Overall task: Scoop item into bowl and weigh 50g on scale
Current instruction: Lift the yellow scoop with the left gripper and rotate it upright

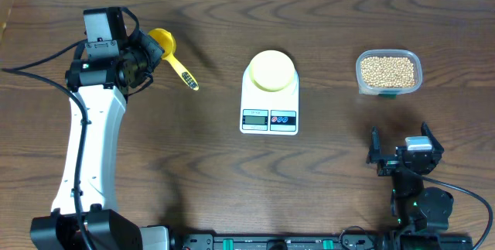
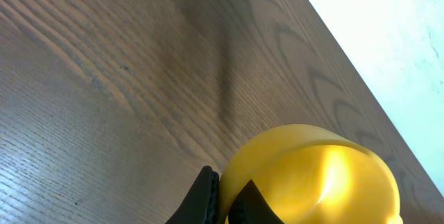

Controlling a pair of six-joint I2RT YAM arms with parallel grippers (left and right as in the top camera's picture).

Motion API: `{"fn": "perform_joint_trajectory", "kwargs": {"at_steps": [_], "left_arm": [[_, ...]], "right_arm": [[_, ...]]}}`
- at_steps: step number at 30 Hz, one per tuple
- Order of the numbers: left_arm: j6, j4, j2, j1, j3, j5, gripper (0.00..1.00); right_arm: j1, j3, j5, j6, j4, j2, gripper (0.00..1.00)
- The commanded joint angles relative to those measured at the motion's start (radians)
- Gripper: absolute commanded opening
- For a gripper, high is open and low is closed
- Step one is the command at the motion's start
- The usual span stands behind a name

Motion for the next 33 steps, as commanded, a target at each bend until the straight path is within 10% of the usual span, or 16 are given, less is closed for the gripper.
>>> {"fn": "perform_joint_trajectory", "kwargs": {"at_steps": [1, 13, 33], "left_arm": [[-0.006, 0.000, -0.006, -0.002, 0.003, -0.011, 0.07], [-0.319, -0.071, -0.006, -0.009, 0.003, 0.009, 0.07], [-0.328, -0.067, -0.006, -0.072, 0.003, 0.075, 0.07]], "right_arm": [[0.006, -0.002, -0.006, 0.011, -0.003, -0.007, 0.99], [0.006, -0.002, -0.006, 0.011, -0.003, -0.006, 0.99], [0.006, -0.002, -0.006, 0.011, -0.003, -0.006, 0.99]]}}
